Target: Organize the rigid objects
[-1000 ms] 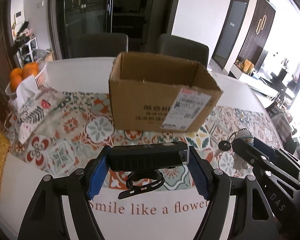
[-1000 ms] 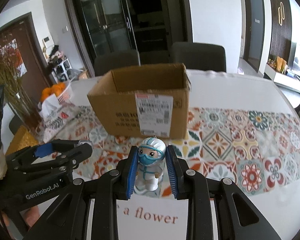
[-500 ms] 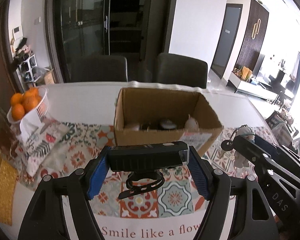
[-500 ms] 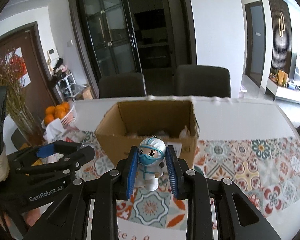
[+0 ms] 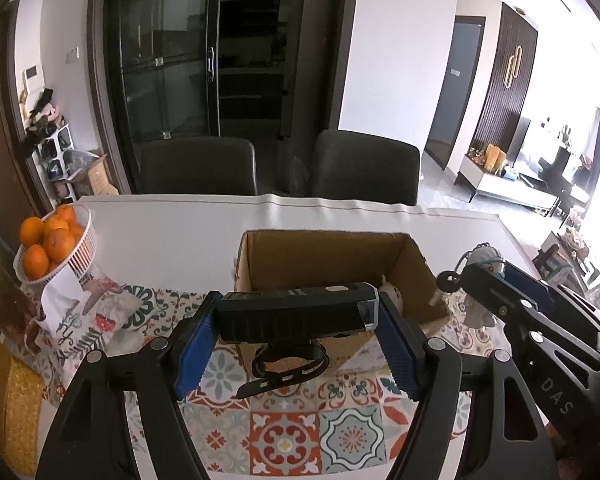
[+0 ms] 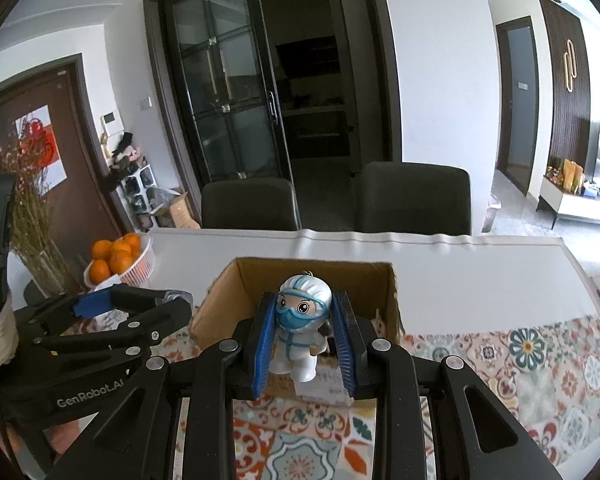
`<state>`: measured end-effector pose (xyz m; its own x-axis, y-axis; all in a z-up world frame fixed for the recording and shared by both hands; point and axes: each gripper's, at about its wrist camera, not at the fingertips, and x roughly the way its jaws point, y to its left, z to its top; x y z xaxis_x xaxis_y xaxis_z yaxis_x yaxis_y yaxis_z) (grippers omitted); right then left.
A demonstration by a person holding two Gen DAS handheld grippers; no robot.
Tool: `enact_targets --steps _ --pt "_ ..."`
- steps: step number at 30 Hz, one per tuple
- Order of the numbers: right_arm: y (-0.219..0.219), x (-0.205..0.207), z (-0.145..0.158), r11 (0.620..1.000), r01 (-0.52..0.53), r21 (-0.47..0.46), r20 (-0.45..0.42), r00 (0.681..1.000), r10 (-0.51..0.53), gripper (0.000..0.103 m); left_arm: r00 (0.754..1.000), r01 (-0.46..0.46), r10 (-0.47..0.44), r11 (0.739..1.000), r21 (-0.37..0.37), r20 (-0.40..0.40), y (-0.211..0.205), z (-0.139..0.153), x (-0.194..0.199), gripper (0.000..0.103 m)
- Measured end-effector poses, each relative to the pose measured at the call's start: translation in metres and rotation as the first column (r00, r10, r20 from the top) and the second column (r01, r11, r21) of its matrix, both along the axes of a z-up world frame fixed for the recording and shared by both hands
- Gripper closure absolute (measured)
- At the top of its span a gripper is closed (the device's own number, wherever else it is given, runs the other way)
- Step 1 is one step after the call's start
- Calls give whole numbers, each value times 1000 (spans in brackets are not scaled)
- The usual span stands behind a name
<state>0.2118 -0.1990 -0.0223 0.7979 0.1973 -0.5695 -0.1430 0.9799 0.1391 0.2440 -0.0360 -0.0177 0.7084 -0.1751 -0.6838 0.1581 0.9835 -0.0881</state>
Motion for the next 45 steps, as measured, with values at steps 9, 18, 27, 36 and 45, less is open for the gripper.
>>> enact_targets --steps 9,18,27,36,45 --pt "-4 41 -1 1000 0 13 -50 999 1 74 1000 -9 9 1000 19 -22 -4 3 38 29" --pt "-9 77 -28 1000 12 10 -170 985 -10 74 994 16 -8 997 75 -106 -16 -20 76 29" --pt "-14 92 -65 999 35 0 -272 962 -34 74 976 26 1 992 121 -219 -24 -62 99 29" --pt "-14 96 -83 998 37 -57 -294 954 -52 68 973 16 29 981 191 -230 -21 -76 99 24" --pt "-19 81 -68 987 117 -115 -258 955 -143 36 991 -67 93 968 241 -101 -7 -54 71 5"
